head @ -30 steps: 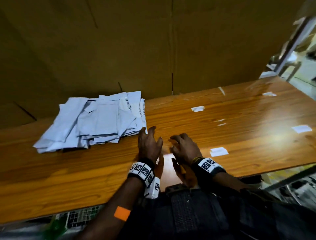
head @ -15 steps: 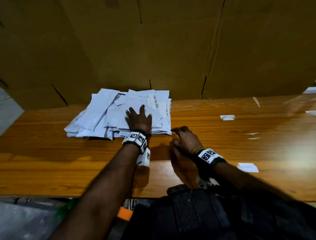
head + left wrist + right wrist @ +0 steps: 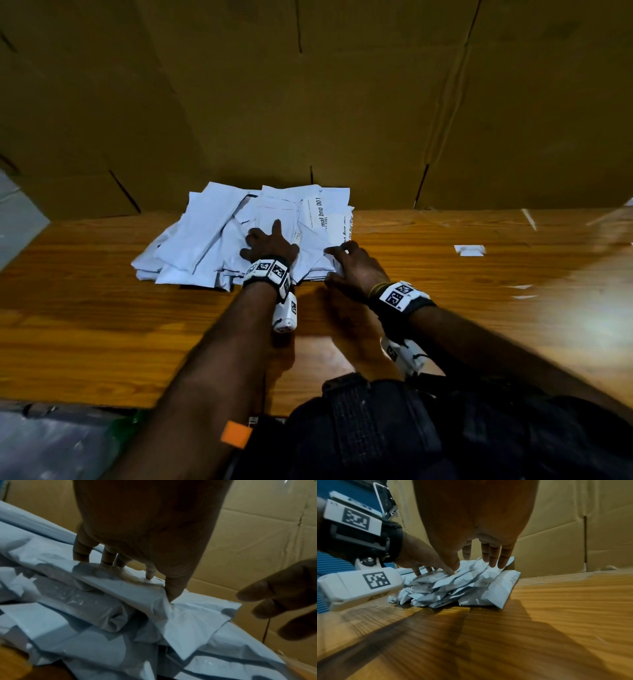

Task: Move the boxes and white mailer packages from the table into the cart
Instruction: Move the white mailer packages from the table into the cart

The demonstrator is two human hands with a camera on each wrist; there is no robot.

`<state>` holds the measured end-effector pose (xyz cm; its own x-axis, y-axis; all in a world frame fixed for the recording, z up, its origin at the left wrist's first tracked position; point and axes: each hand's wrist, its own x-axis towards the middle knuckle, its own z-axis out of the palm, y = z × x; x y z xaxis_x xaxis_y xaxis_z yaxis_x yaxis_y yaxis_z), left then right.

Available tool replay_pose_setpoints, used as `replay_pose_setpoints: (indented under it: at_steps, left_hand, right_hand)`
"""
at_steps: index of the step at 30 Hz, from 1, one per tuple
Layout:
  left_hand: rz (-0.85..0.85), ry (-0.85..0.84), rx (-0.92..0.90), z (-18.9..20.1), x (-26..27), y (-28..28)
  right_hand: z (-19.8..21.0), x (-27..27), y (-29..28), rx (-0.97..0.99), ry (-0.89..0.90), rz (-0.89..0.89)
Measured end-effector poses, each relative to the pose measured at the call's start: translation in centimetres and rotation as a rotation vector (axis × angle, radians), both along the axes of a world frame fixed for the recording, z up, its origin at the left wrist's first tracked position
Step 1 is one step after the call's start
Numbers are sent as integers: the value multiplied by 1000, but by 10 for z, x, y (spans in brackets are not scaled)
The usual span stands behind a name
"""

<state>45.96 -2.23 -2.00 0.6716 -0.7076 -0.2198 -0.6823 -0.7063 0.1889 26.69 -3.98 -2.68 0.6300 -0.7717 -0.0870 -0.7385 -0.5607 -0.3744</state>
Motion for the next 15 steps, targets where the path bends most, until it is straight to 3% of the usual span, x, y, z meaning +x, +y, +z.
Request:
replay_pose_setpoints:
  at_steps: [7, 12, 15]
  left_hand:
    - [-42, 64, 4, 5, 14, 0]
    - [-55, 93, -127, 5, 27, 12]
    - [-30, 128, -202, 4, 31, 20]
  right_hand:
    - [10, 32, -10, -42, 103, 13]
    - [11, 58, -16, -69, 101, 60]
    - [3, 71, -14, -55, 193, 110]
